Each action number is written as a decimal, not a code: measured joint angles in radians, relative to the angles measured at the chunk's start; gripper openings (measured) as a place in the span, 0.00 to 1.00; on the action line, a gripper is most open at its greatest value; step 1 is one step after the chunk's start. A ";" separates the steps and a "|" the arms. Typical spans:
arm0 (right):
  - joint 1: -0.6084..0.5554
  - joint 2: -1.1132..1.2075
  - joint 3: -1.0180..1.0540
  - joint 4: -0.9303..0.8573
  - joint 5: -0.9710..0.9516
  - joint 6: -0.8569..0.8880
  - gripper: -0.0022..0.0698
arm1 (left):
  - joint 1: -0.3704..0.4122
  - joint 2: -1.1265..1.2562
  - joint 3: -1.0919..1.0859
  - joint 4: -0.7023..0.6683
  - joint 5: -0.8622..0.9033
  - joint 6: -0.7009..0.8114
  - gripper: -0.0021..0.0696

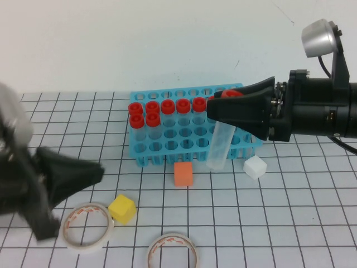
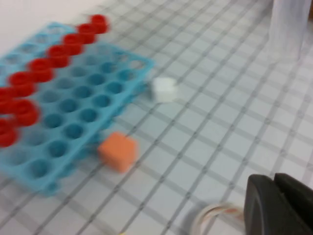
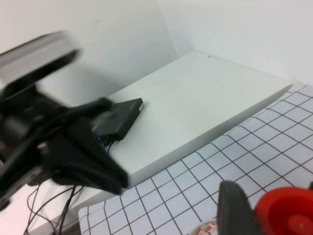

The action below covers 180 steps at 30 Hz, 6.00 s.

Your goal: Place the test tubes

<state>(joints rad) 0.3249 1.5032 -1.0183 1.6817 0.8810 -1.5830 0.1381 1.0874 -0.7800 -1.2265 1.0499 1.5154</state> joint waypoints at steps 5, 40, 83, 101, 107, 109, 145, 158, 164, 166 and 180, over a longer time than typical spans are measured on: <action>0.000 0.000 0.000 0.000 0.016 0.000 0.41 | 0.000 -0.343 0.164 0.101 -0.226 -0.074 0.03; 0.000 0.000 0.000 0.000 0.021 -0.101 0.41 | 0.000 -1.104 0.450 0.417 -0.250 -0.443 0.03; 0.319 0.389 -0.241 -1.734 -1.354 1.785 0.41 | 0.000 -1.104 0.450 0.418 -0.247 -0.444 0.03; 0.319 0.635 -0.341 -1.770 -1.618 1.642 0.41 | 0.000 -1.104 0.450 0.418 -0.247 -0.444 0.03; 0.319 0.662 -0.400 -1.762 -1.516 1.624 0.41 | 0.000 -1.104 0.450 0.418 -0.247 -0.444 0.03; 0.319 0.677 -0.413 -1.752 -1.497 1.609 0.41 | 0.000 -1.104 0.450 0.418 -0.247 -0.444 0.03; 0.319 0.711 -0.439 -1.667 -1.485 1.583 0.41 | 0.000 -1.104 0.450 0.418 -0.247 -0.448 0.03; 0.319 0.734 -0.441 -1.667 -1.540 1.583 0.41 | 0.000 -1.104 0.450 0.418 -0.247 -0.450 0.03; 0.319 0.734 -0.441 -1.667 -1.540 1.566 0.41 | 0.000 -1.104 0.450 0.418 -0.247 -0.450 0.03; 0.319 0.734 -0.441 -1.667 -1.538 1.558 0.41 | 0.000 -1.104 0.450 0.418 -0.247 -0.450 0.03; 0.319 0.734 -0.441 -1.667 -1.516 1.546 0.41 | 0.000 -1.104 0.450 0.418 -0.247 -0.450 0.03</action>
<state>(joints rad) 0.6437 2.2370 -1.4592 0.0145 -0.6348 -0.0374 0.1381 -0.0162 -0.3300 -0.8080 0.8033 1.0651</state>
